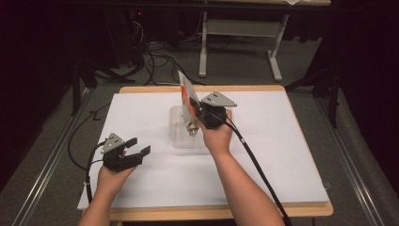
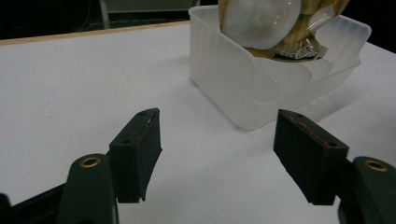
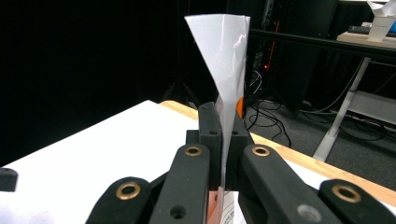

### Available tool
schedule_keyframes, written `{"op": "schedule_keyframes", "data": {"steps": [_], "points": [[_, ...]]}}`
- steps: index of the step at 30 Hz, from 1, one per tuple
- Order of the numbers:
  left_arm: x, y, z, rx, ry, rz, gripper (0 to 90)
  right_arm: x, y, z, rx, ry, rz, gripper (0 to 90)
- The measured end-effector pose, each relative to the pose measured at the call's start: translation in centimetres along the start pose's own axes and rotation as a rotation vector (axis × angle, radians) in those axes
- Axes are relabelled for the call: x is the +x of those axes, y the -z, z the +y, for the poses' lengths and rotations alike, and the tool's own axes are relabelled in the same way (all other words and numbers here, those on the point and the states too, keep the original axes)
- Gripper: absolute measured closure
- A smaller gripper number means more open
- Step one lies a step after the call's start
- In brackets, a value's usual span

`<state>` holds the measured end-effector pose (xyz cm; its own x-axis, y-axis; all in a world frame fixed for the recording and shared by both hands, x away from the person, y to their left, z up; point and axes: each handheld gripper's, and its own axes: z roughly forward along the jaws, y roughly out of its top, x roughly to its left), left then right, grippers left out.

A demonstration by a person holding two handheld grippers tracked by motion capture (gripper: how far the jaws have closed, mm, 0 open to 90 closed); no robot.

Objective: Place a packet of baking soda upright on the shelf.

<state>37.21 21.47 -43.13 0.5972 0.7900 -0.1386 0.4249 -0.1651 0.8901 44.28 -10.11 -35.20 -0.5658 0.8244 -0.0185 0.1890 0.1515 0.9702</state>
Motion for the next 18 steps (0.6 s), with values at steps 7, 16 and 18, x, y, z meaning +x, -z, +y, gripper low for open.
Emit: {"op": "schedule_keyframes", "data": {"steps": [7,16,18], "points": [[0.0,-0.1,0.0,0.002,0.001,-0.002,32.6,0.2,-1.4,-1.2,0.022,0.036,-0.013,90.0],[-0.2,-0.1,0.0,0.005,-0.004,-0.004,32.6,0.9,-1.7,-2.0,0.016,0.051,-0.001,90.0],[-0.2,-0.2,0.0,0.005,-0.003,-0.004,32.6,1.0,-1.8,-2.2,0.020,0.048,0.006,90.0]]}}
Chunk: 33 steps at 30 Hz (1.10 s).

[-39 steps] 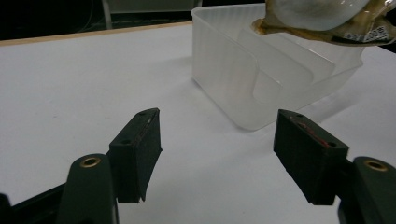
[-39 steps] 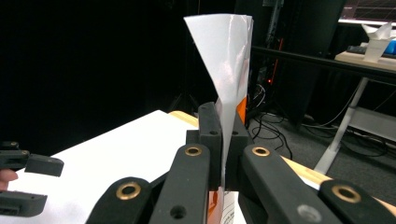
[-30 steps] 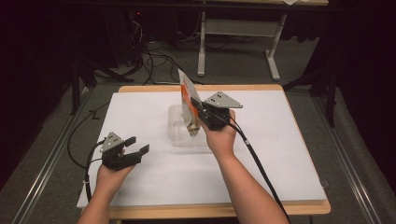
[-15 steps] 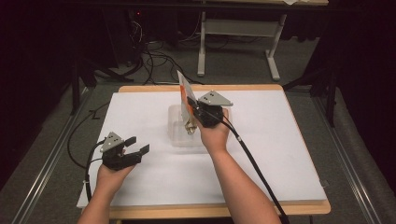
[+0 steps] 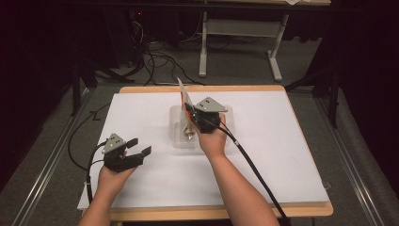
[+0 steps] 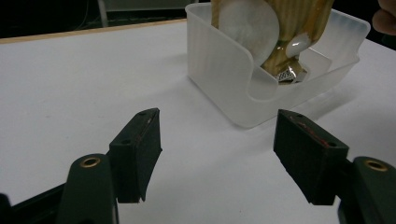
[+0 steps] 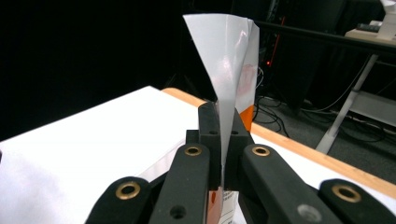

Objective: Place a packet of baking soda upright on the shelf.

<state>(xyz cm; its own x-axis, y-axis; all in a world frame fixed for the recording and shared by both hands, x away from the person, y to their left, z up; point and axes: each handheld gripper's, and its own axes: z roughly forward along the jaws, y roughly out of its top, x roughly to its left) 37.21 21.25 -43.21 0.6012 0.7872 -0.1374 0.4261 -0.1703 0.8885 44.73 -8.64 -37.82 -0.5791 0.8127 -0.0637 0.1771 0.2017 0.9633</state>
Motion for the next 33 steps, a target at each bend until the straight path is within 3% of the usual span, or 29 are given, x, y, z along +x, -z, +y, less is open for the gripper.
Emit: {"op": "schedule_keyframes", "data": {"steps": [33], "points": [[-0.1,-0.2,0.0,0.012,-0.005,0.000,32.6,0.8,0.7,-1.9,-0.007,-0.045,0.036,90.0]]}}
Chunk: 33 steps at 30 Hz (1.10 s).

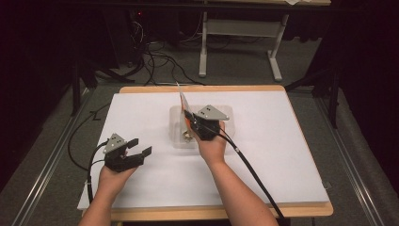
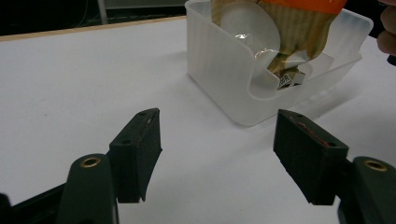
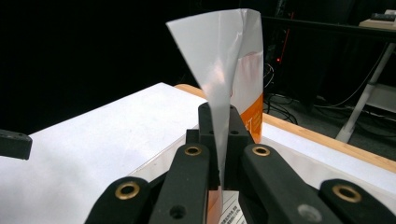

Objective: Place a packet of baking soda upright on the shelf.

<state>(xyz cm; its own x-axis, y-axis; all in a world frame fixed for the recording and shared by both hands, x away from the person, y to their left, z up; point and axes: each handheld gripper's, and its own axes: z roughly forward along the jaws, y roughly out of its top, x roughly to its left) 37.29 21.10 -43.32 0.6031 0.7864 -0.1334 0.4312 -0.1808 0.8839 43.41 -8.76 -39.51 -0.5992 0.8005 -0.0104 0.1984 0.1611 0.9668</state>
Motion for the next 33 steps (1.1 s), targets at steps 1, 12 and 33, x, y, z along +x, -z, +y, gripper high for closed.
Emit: {"op": "schedule_keyframes", "data": {"steps": [1,12,33], "points": [[0.0,0.0,0.0,0.000,0.000,0.000,32.6,0.0,0.0,0.0,0.002,-0.005,0.000,90.0],[0.0,-0.1,0.0,0.003,-0.003,0.001,32.6,0.1,-0.2,-0.8,0.039,-0.021,0.005,90.0],[0.0,0.0,0.0,0.004,-0.004,0.003,32.6,0.8,-0.2,-3.5,0.112,-0.051,0.013,89.9]]}}
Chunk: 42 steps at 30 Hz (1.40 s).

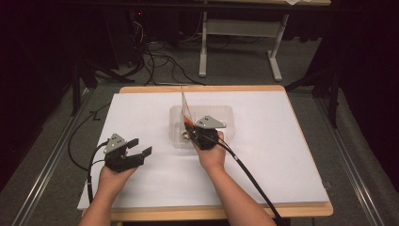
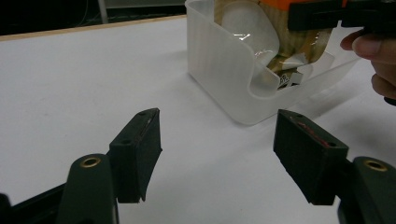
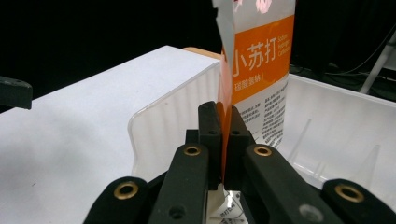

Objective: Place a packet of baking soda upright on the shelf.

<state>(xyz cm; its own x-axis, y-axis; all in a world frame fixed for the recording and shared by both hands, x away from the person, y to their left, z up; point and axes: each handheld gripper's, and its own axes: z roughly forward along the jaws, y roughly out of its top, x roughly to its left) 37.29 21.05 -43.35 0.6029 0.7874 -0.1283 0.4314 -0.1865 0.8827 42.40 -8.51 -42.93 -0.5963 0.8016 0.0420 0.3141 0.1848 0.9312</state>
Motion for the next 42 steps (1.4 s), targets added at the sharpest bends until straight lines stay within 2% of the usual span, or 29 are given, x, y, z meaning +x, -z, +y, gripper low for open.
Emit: {"op": "schedule_keyframes", "data": {"steps": [3,6,9,11,12,15,25,30,33,42], "points": [[0.0,0.0,0.0,-0.001,0.001,0.000,32.7,0.2,-0.1,-0.1,0.006,-0.009,0.004,90.0],[0.0,0.0,0.0,-0.001,0.002,0.000,32.7,0.4,-0.3,-0.4,0.011,0.004,0.005,90.0],[0.0,0.0,0.0,-0.001,-0.001,-0.001,32.7,0.6,-0.3,-0.9,0.011,0.000,-0.007,90.0],[0.0,0.0,0.0,-0.001,-0.001,-0.001,32.7,0.9,-0.8,-1.6,0.060,0.009,0.000,90.0],[0.0,0.0,0.0,-0.002,-0.002,0.000,32.7,1.1,-1.1,-2.1,0.066,0.022,-0.004,90.0],[0.1,0.0,0.0,-0.001,0.000,0.002,32.7,1.3,-1.1,-2.6,0.055,0.004,-0.009,89.7],[0.0,0.0,0.0,-0.003,-0.001,0.001,32.7,0.7,-0.2,-1.3,0.009,-0.031,0.009,77.4],[0.0,0.0,0.0,-0.001,-0.002,-0.001,32.7,0.7,0.5,-0.1,-0.024,-0.020,0.008,75.5],[0.0,-0.1,0.0,0.000,-0.001,-0.001,32.7,1.0,1.2,0.7,-0.048,-0.009,0.024,72.7],[-0.1,-0.1,0.0,0.001,-0.005,0.000,32.7,1.2,2.4,1.1,-0.031,0.005,0.025,53.7]]}}
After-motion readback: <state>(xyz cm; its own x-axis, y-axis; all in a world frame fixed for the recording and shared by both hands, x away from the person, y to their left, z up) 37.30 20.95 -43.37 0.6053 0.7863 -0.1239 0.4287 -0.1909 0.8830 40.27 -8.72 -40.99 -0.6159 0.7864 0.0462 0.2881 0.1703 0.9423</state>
